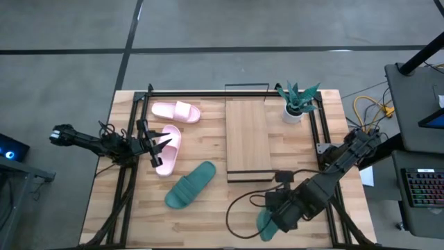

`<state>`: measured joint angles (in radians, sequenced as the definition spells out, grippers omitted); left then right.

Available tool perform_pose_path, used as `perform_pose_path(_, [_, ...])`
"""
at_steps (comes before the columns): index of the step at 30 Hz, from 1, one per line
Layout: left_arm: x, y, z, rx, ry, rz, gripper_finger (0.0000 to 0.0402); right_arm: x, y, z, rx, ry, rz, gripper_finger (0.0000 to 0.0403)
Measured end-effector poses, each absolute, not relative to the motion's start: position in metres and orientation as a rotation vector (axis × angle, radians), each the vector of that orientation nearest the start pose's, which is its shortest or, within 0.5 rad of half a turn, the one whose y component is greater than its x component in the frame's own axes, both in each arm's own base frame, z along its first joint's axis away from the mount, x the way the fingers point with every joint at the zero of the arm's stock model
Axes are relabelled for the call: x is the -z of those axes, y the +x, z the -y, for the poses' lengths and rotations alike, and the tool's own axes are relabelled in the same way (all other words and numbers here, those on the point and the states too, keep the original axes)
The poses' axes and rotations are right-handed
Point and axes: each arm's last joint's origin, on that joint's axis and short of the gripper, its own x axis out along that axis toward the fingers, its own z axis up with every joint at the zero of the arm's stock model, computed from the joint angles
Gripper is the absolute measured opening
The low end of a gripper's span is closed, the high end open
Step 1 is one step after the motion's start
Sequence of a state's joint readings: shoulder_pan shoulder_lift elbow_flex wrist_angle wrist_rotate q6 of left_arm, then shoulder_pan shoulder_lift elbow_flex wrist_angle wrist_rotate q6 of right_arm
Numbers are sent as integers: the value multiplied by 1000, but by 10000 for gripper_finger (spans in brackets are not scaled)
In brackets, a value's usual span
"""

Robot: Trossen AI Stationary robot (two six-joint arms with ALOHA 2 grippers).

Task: Pick and place slides into the shelf
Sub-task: Put the right green slipper on the shelf

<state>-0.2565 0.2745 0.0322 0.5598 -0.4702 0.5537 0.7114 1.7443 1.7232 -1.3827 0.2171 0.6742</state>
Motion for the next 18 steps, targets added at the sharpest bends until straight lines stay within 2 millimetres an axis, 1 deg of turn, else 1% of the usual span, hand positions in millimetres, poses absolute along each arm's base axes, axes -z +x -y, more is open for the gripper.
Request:
perform_pose_path(7, [-203,107,15,-270,431,231,83,-360,260,-217,7,-171,-1011,11])
perform_pose_path(9, [-202,109,16,-228,403,236,83,-372,262,-219,9,-216,-915,11])
perform_pose_path(12, [-201,111,19,-142,408,245,83,-388,264,-222,25,-290,-783,11])
perform_pose_path(18, [-198,114,24,12,418,248,83,-408,270,-229,139,-468,-544,11])
